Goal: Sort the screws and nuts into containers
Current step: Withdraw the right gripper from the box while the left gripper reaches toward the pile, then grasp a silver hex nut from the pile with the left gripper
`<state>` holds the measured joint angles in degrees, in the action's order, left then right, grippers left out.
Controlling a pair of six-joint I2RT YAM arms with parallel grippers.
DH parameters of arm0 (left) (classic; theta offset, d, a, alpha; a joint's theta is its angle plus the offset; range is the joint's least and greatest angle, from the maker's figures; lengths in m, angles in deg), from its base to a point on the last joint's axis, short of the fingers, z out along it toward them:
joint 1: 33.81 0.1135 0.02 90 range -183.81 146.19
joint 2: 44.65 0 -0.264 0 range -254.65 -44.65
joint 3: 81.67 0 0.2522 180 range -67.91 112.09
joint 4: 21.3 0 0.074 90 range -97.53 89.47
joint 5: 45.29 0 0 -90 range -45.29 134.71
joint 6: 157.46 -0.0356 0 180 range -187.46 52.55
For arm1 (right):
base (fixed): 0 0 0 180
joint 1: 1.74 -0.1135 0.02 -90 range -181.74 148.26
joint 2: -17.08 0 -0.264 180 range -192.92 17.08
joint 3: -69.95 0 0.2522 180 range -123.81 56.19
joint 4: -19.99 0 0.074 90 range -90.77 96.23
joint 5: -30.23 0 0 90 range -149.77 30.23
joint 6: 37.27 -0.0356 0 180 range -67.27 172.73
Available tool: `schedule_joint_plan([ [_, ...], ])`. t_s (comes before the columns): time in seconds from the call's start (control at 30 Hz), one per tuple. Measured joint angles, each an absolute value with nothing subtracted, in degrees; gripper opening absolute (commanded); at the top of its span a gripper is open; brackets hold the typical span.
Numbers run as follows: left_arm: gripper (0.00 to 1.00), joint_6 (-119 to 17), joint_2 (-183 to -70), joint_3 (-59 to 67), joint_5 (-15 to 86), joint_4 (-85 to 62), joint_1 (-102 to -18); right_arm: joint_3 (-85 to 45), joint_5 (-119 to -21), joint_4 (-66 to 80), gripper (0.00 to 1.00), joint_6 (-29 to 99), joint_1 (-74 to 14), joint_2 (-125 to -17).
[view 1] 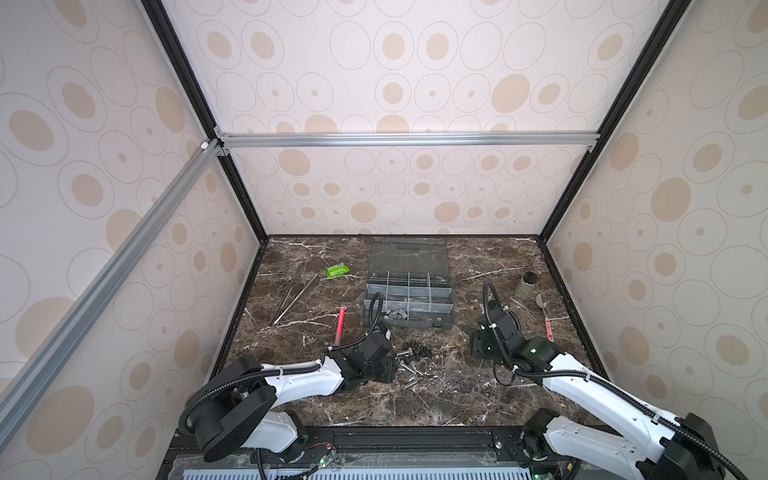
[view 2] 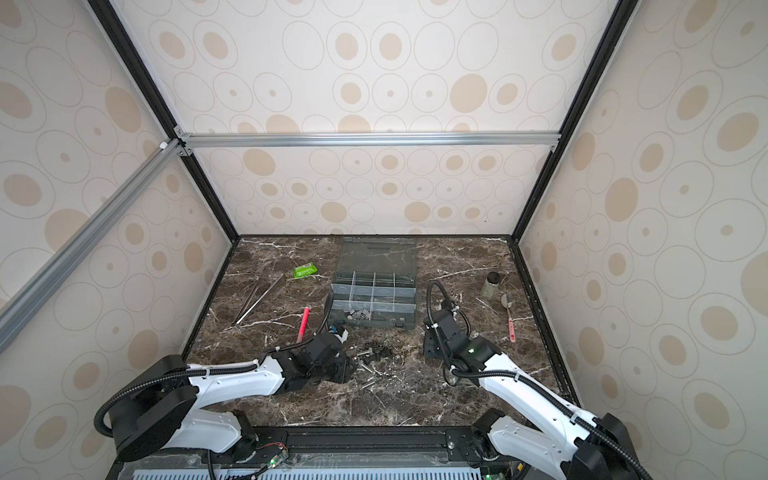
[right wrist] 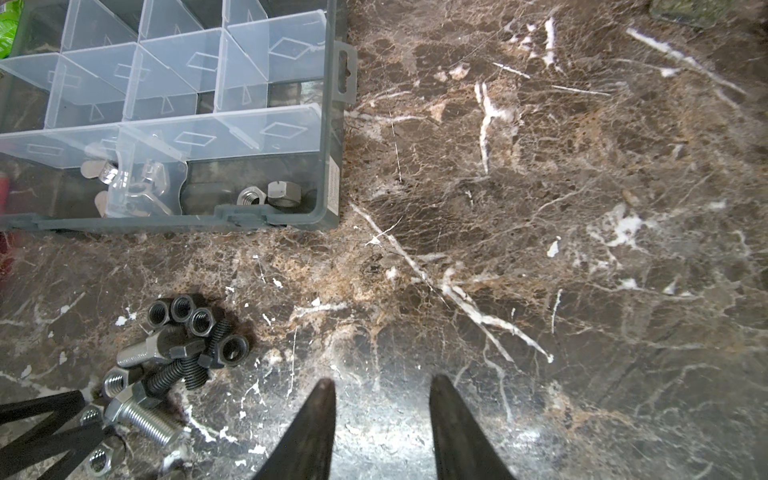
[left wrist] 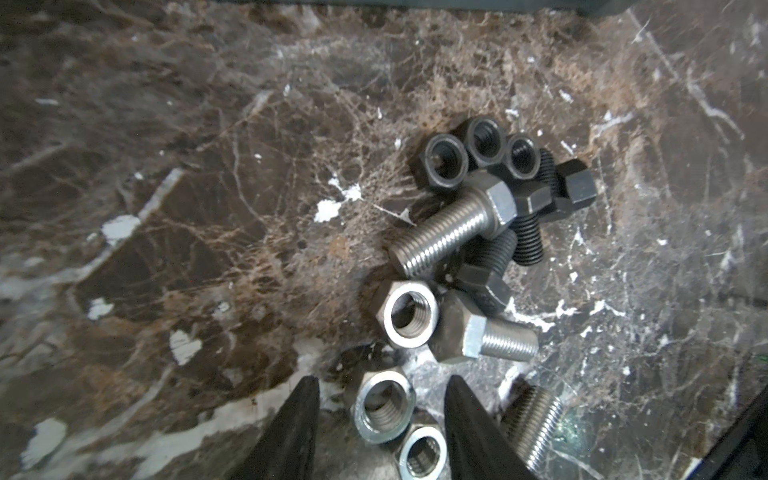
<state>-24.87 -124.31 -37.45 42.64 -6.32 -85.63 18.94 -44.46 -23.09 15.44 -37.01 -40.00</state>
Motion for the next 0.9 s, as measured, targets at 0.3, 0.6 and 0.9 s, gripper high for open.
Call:
schedule_joint_plan([
  [0.3, 0.47, -26.03, -126.23, -34.74, 47.62, -2.26, -86.94, 18.94, -44.48, -23.11, 0.41, 14.74, -37.01, -40.00],
  [0.6, 0.45, -26.77, -127.63, -33.73, 49.11, -2.21, -87.64, 18.98, -44.48, -23.16, 0.41, 14.19, -37.01, -39.63],
  [0.9, 0.44, -28.12, -128.87, -32.51, 50.71, -1.12, -88.55, 19.26, -44.50, -23.27, 0.41, 13.97, -37.01, -39.59],
])
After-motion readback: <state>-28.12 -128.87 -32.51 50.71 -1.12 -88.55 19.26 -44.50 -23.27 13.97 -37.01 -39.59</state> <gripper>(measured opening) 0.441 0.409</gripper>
